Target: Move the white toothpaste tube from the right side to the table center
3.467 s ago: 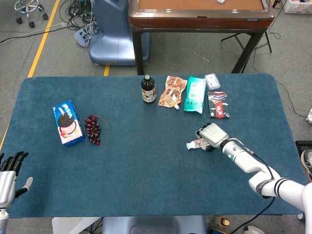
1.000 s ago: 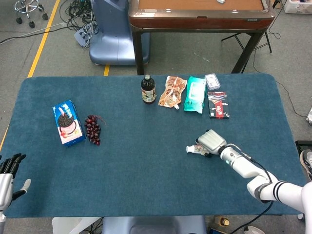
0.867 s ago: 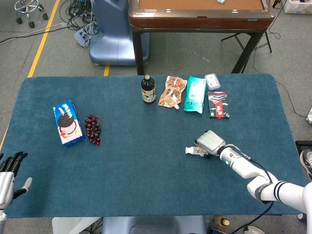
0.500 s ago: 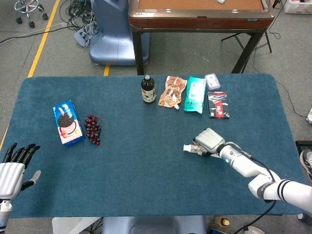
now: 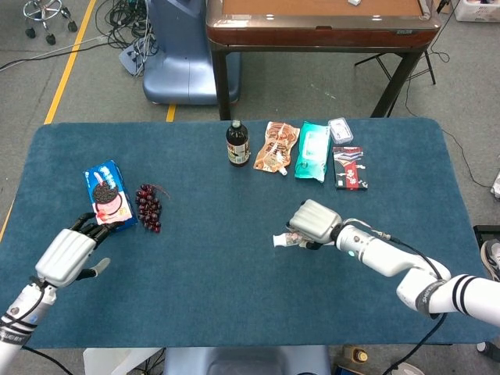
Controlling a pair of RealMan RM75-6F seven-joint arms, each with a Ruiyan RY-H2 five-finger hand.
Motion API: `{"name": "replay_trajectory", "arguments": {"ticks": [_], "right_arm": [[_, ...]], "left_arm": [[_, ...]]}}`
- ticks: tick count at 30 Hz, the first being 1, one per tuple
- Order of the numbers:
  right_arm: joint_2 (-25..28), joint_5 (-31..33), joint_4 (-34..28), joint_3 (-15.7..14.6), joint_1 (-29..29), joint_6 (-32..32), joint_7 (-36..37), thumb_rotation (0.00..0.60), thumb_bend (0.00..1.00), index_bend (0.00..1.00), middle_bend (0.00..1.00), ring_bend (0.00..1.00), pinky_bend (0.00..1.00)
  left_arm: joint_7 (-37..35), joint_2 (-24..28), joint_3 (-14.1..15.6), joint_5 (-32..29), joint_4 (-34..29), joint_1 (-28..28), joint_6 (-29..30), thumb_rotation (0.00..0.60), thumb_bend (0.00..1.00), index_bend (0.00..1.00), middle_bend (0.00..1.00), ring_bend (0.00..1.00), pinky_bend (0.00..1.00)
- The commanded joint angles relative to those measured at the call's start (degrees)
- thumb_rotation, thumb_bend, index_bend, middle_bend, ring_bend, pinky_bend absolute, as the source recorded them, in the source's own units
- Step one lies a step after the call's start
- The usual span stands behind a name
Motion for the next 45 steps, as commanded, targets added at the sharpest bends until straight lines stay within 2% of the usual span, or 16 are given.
{"name": "replay_trajectory", "arguments": {"ticks": [1,10,20,32,45], "right_arm": [[1.07,0.46,-2.35,1.45,2.64,-2.61,-2.77,0.6,1.0,0.82,0.72,0.61,0.36],[-1.09,6.73,-3.57,3.95,8.21,-7.48,-9.4,0.6,1.0,0.83,0.73,0.63,0.36],[-5.14,15.38,-1.37,3.94,13.31,-8.29,-15.58,0.6,1.0,0.83,0.74,0.64,0.36],[-8.06,23.27,0.05,0.98,17.76,-7.04,-20.17,0.6,1.0,0.84,0.74,0.65,0.36],[-9.79,28.14,-0.18,-1.23,21.22,-4.31,-22.4,0.6,1.0,0.85,0.75,0.65,0.36]], "left_arm": [[-4.1,1.1,0.36,3.42,0.25,-5.75,-5.93,0.6,0.26,0.13,0.41,0.42,0.21],[-5.08,-0.84,0.8,6.96,0.15,-15.87,-16.06,0.6,0.26,0.08,0.52,0.51,0.33],[-0.4,-4.21,0.09,4.01,-1.13,-22.18,-22.84,0.6,0.26,0.06,0.53,0.51,0.36],[8.88,-7.62,-0.12,0.41,-2.05,-25.29,-25.68,0.6,0.26,0.06,0.53,0.51,0.36],[12.66,-10.23,1.22,-1.81,-2.32,-27.05,-26.59,0.6,0.26,0.06,0.53,0.51,0.36]]}}
